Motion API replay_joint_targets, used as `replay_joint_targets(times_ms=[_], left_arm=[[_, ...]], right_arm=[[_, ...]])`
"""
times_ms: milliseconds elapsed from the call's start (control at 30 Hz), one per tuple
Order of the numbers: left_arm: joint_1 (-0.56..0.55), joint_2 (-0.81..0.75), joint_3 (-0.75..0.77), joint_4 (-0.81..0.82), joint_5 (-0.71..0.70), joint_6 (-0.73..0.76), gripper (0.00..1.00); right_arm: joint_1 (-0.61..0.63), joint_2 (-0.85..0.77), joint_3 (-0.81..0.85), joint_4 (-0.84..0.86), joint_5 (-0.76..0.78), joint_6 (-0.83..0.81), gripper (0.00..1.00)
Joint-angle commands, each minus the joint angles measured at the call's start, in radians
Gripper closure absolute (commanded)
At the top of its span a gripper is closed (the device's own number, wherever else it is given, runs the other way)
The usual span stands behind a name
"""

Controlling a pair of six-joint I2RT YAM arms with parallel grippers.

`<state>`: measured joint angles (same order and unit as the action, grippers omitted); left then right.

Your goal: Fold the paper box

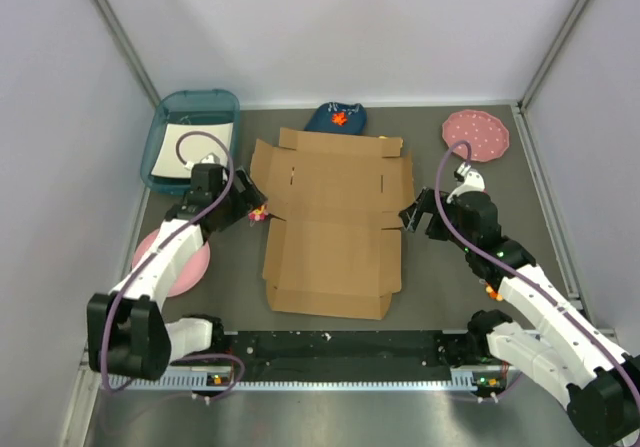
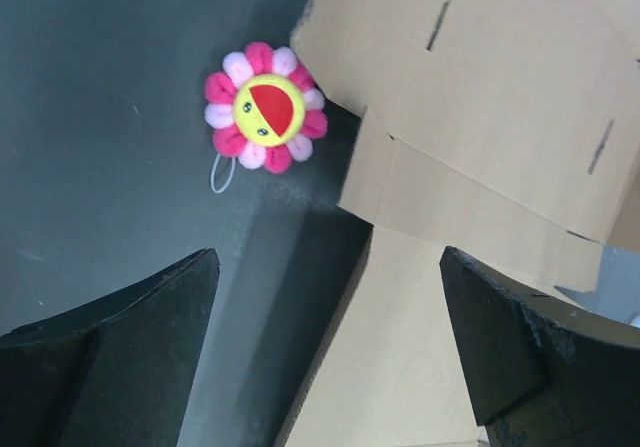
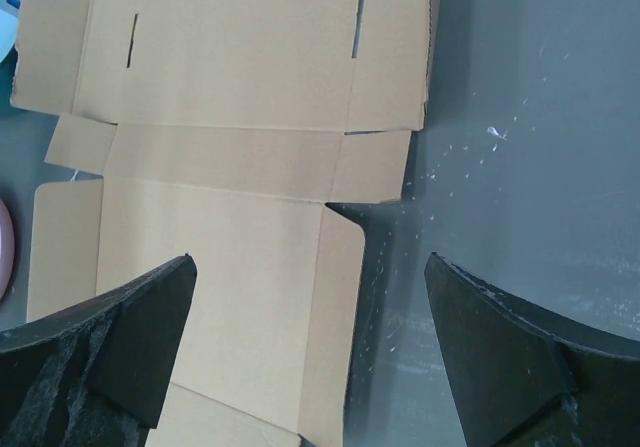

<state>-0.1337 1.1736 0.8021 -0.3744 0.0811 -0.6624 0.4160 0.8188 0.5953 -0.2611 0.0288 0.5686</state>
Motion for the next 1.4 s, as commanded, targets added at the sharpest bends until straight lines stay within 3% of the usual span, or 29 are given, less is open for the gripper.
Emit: replay_joint_targets(times_ms=[0,200,533,767,1000,1033,1133,1167,1233,1333,1367], left_arm=[[-0.003,0.086,0.097,0.066,-0.070,-0.016,0.02],[-0.003,0.293,0.285,0.065,-0.184,0.063,0.08],[-0.001,0.593,0.512,0.008,-0.173,0.132,0.13],[0.000,0.699,0.597,-0.021,-0.143,0.150,0.16],[-0.001,0.698,0.588,0.002,-0.044,0.194,0.43],[-0.001,0.695,0.585,-0.003,-0.040,0.198,0.52],[-0.001,0.678,0.568,0.005,-0.003,0.222,0.67],[-0.001,0.673,0.566,0.003,0.011,0.227,0.80],[-0.001,0.667,0.557,0.003,0.028,0.236,0.85],[-0.003,0.644,0.549,0.003,0.058,0.244,1.00],[-0.004,0.632,0.545,0.008,0.062,0.242,1.00]], right_arm=[[0.001,-0.014,0.024,0.019,0.003,-0.021,0.01],[0.001,0.013,0.046,0.025,-0.024,-0.013,0.01],[0.001,-0.001,0.034,0.054,-0.061,0.004,0.01],[0.001,0.011,0.034,0.060,-0.059,0.002,0.01],[0.001,0.031,0.035,0.068,-0.061,0.008,0.01],[0.001,0.029,0.037,0.066,-0.061,0.010,0.01],[0.001,0.022,0.047,0.068,-0.069,0.019,0.01],[0.000,0.022,0.052,0.068,-0.073,0.022,0.01],[0.000,0.013,0.057,0.063,-0.079,0.031,0.01],[0.001,-0.010,0.075,0.030,-0.081,0.036,0.01],[0.001,-0.018,0.083,0.019,-0.075,0.034,0.02]])
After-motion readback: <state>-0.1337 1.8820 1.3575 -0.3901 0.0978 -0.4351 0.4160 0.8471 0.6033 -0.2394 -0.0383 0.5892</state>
